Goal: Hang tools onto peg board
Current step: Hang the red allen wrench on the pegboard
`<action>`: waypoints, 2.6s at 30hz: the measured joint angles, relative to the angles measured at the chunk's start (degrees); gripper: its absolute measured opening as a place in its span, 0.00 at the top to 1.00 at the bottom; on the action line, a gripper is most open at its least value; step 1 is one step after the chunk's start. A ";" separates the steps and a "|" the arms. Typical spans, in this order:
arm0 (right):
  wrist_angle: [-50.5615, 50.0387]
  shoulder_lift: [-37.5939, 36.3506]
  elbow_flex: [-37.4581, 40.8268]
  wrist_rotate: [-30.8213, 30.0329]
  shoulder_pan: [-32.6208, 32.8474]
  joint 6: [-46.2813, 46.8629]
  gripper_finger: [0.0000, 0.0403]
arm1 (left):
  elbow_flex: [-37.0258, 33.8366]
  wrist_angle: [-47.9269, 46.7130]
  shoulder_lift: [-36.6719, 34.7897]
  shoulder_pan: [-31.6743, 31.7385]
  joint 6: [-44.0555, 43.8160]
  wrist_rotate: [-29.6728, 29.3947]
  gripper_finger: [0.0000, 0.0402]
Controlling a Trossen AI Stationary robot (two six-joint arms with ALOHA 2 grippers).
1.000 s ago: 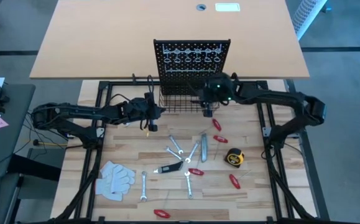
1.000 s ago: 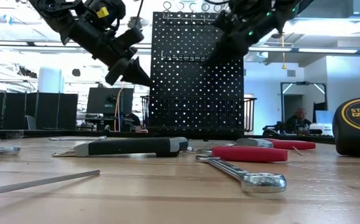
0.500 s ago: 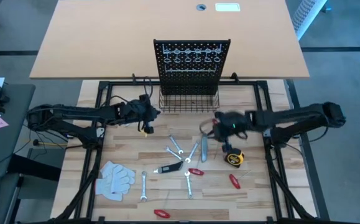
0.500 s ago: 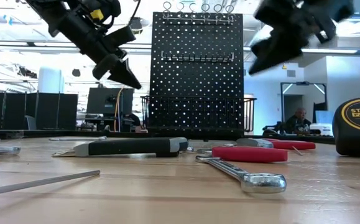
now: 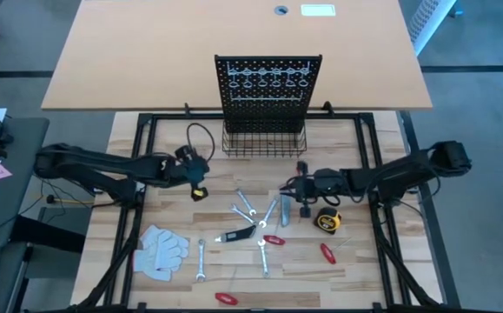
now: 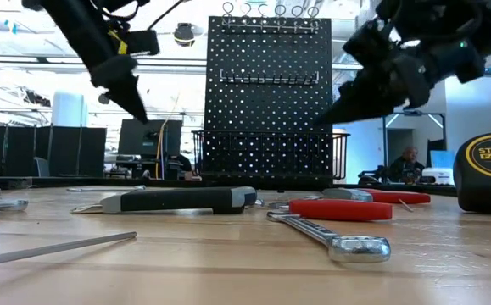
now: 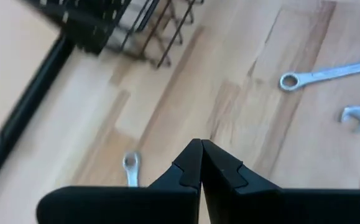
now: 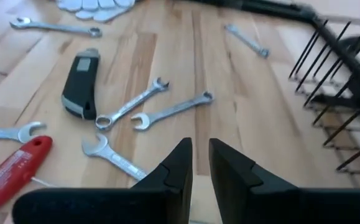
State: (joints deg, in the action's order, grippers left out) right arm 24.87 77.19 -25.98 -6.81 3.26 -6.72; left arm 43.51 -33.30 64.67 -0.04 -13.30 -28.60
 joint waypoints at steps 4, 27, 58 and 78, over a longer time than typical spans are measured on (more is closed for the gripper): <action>5.89 4.84 0.00 0.02 0.61 0.31 0.84 | -0.97 -5.96 -3.59 -0.24 -7.80 -0.14 0.99; 14.68 9.15 -1.49 0.10 0.62 -5.99 0.84 | -31.27 38.50 -11.09 14.89 2.17 -0.24 0.65; -51.72 -5.94 -10.21 -9.00 -5.25 32.64 0.39 | -31.30 42.50 -11.08 11.35 0.21 -1.07 0.66; -44.21 11.71 -11.01 -3.78 -17.98 30.41 0.46 | -31.30 41.75 -11.08 11.35 0.02 -0.49 0.66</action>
State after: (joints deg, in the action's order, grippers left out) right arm -19.35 88.89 -36.99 -10.59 -14.72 23.69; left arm 12.21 8.45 53.58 11.31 -13.28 -29.10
